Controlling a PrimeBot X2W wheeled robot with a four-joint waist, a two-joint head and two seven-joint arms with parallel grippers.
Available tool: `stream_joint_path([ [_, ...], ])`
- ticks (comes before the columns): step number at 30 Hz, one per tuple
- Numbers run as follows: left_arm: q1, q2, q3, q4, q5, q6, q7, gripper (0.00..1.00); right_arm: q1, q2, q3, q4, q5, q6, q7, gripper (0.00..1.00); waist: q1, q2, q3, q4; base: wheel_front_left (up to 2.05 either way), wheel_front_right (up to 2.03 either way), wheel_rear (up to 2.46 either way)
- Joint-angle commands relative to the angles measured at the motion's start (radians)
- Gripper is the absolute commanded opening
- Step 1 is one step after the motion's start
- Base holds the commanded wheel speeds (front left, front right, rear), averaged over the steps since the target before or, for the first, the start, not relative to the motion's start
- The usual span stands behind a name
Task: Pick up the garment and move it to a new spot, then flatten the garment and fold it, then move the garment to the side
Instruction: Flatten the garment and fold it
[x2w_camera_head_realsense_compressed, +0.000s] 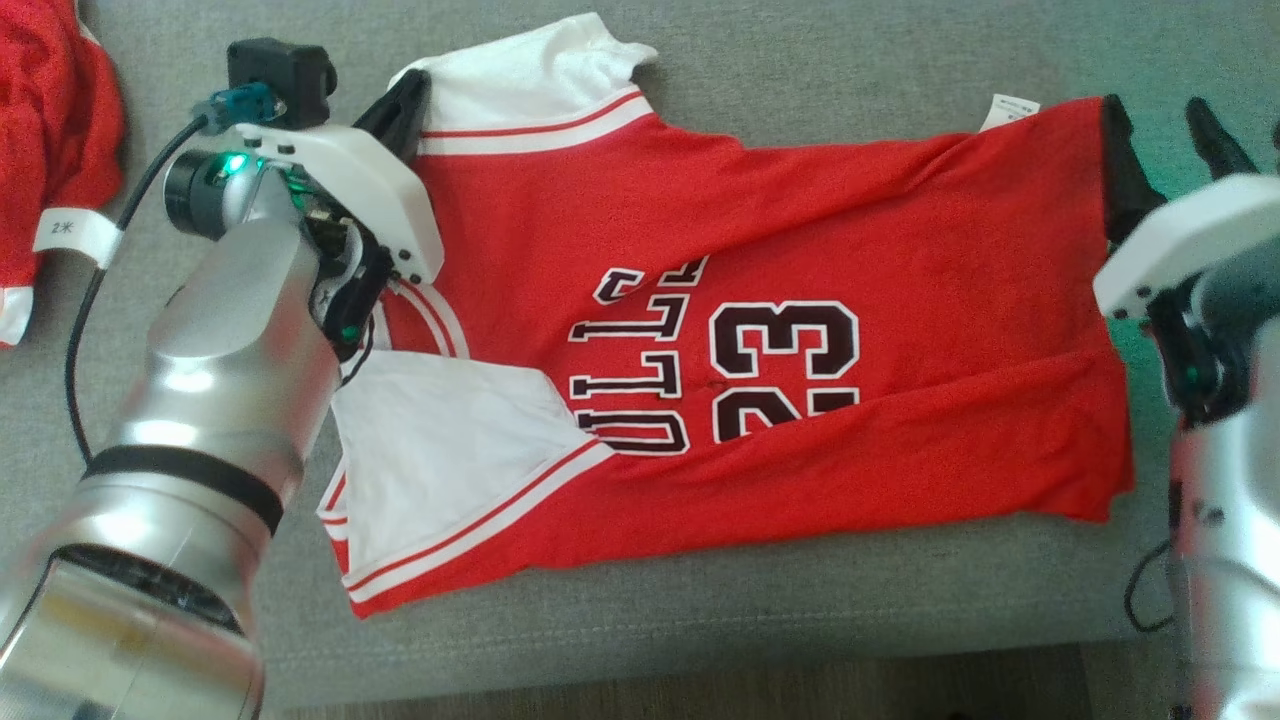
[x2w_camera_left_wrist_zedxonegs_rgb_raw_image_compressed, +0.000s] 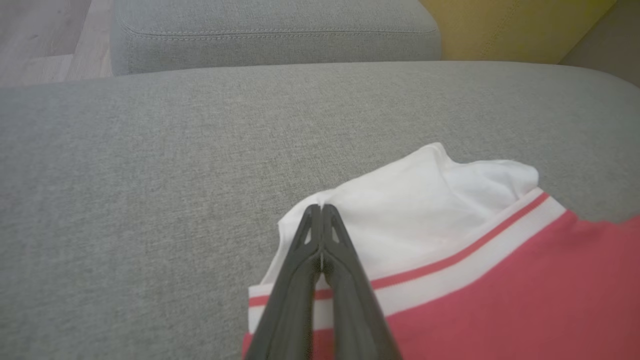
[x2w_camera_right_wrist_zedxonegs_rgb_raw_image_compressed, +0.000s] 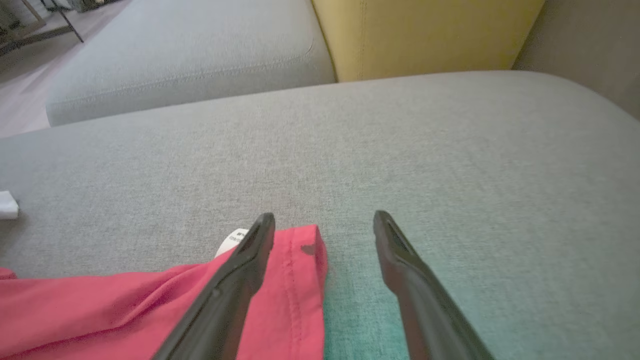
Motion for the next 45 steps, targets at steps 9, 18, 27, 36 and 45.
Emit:
stream_joint_path([
  [9, -0.081, 0.039, -0.016, -0.020, -0.058, 0.001, -0.041, 0.00, -0.170, -0.033, 0.071, 0.224, 0.025, -0.001, 0.134, 0.41, 0.0000, 0.0000, 0.031, 0.017, 0.00, 0.00, 0.00],
  [18, -0.095, 0.060, -0.009, -0.046, -0.103, 0.001, -0.074, 0.00, -0.219, -0.045, 0.069, 0.226, 0.084, -0.001, 0.035, 0.00, 0.0000, 0.0000, 0.017, 0.030, 0.00, 0.00, 0.00],
  [27, -0.063, 0.108, 0.122, -0.212, -0.077, 0.010, -0.081, 0.00, -0.193, -0.051, 0.082, 0.150, 0.140, -0.001, -0.087, 0.00, 0.0000, 0.0000, 0.000, 0.045, 0.00, 0.00, 0.00],
  [36, 0.187, 0.119, 0.276, -0.478, -0.002, 0.027, -0.081, 0.00, -0.082, -0.051, 0.085, 0.099, 0.233, -0.001, -0.100, 0.00, 0.0000, 0.0000, -0.022, 0.052, 0.00, 0.00, 0.00],
  [45, 0.544, 0.087, 0.358, -0.775, 0.072, 0.041, -0.081, 0.00, 0.064, -0.057, 0.085, 0.003, 0.272, -0.001, -0.090, 0.00, 0.0000, 0.0000, -0.033, 0.075, 0.00, 0.00, 0.00],
])
